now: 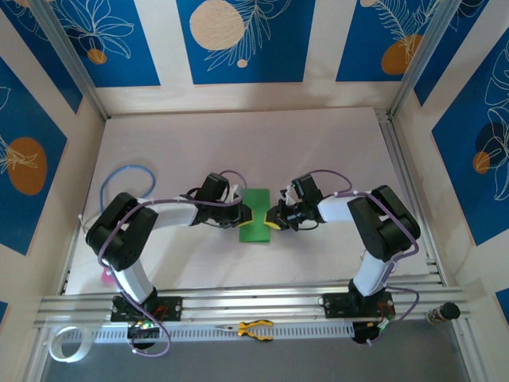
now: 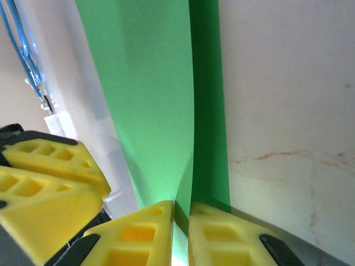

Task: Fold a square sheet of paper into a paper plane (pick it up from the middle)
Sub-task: Fold the triangle a second time at the center of the table.

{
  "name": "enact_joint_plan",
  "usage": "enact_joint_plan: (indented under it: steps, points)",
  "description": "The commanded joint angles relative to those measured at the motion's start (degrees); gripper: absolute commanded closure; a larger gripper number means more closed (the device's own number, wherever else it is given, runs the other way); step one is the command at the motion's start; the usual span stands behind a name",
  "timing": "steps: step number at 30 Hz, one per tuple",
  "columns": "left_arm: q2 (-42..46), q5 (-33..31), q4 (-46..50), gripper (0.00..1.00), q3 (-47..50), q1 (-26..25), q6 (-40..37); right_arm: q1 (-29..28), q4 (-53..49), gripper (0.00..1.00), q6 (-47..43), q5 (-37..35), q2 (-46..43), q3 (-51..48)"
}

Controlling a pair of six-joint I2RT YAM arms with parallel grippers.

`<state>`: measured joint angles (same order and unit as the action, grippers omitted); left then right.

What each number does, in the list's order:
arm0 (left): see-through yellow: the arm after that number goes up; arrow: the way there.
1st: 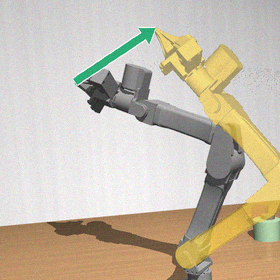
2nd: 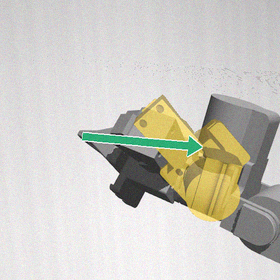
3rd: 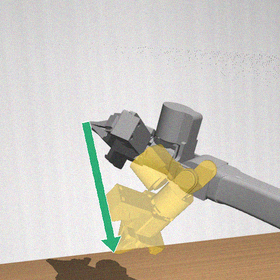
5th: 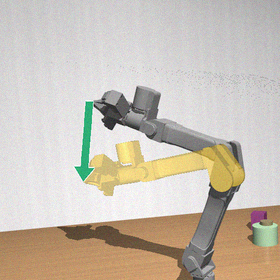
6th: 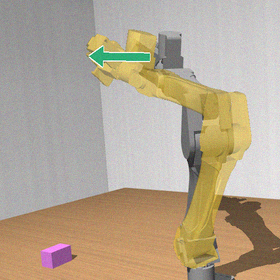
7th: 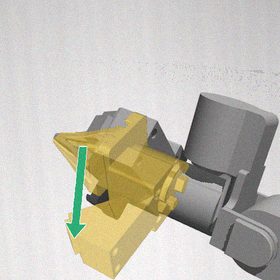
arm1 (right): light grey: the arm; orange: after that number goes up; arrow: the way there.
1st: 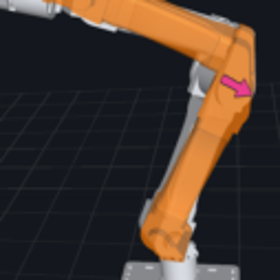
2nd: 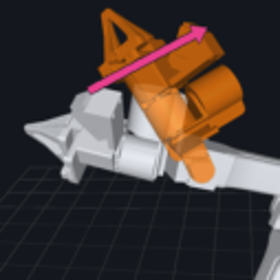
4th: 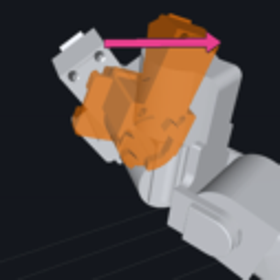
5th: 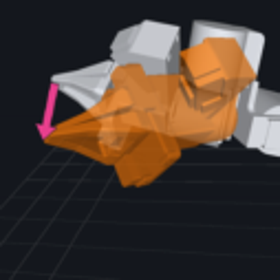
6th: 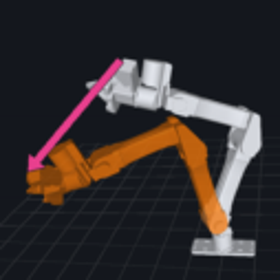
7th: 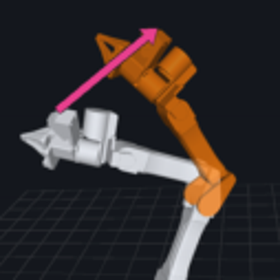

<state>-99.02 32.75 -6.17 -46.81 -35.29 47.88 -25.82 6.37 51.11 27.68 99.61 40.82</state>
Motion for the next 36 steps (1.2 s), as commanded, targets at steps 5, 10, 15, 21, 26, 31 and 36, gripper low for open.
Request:
enact_joint_plan:
  steps: [5,10,15,21,26,31,36]
  points:
    - [-0.2,0.2,9.0,0.87,-2.1,-2.2,-5.3,0.4,-1.0,0.84,-1.1,2.0,0.1,1.1]
    - [-2.4,-1.3,13.1,0.87,-4.6,-3.5,-7.6,0.6,-0.7,0.84,-0.6,2.0,0.0,0.9]
    - [-3.7,-3.3,14.5,0.87,-5.1,-4.0,-7.9,0.6,-0.3,0.83,-0.5,2.6,0.2,0.9]
    - [-4.1,-4.5,14.9,0.86,-4.7,-4.5,-7.8,0.5,0.0,0.82,-0.6,3.7,0.8,1.1]
    - [-3.1,-3.7,12.0,0.85,-4.0,-4.5,-6.3,0.3,0.2,0.81,-0.9,4.5,1.8,1.8]
    - [-2.7,-2.9,9.9,0.85,-4.0,-4.6,-4.9,0.2,-0.3,0.81,-0.8,4.0,2.6,2.5]
    - [0.1,-4.1,7.2,0.83,-2.5,-4.6,-4.4,0.9,-2.3,0.86,-0.7,3.0,2.4,3.0]
